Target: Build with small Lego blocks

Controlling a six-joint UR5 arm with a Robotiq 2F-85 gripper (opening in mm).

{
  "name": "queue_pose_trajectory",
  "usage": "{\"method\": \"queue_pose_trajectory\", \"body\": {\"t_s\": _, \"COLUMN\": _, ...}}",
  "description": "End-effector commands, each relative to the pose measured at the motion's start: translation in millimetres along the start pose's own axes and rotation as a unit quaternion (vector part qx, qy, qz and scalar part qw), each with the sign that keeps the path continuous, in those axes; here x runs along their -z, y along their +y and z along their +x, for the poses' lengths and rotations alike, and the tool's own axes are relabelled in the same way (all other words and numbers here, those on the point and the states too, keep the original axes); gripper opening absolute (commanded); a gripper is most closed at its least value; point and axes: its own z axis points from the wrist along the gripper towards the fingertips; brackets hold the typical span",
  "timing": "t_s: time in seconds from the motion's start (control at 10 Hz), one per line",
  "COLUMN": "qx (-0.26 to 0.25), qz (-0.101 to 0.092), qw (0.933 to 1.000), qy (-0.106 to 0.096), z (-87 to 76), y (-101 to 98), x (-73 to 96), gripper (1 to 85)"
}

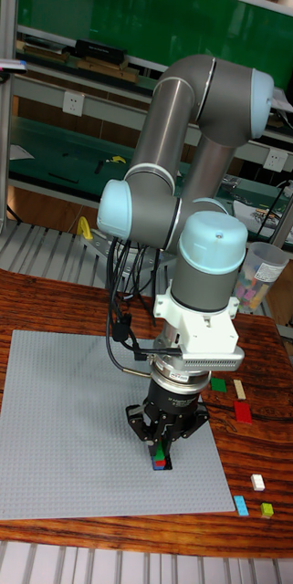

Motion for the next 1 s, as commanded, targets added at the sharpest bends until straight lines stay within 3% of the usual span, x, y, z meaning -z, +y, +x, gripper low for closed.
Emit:
{"method": "queue_pose_trajectory", "body": {"t_s": 0.0, "qx": -0.005, "qz": -0.004, "qw": 1.0, "qy": -0.001, "z": -0.4, "y": 0.2, "x": 1.7, "gripper": 1.3}}
{"method": "queue_pose_trajectory", "body": {"t_s": 0.9, "qx": -0.01, "qz": -0.001, "qw": 0.9999, "qy": 0.003, "z": -2.3, "y": 3.8, "x": -0.4, "gripper": 1.3}}
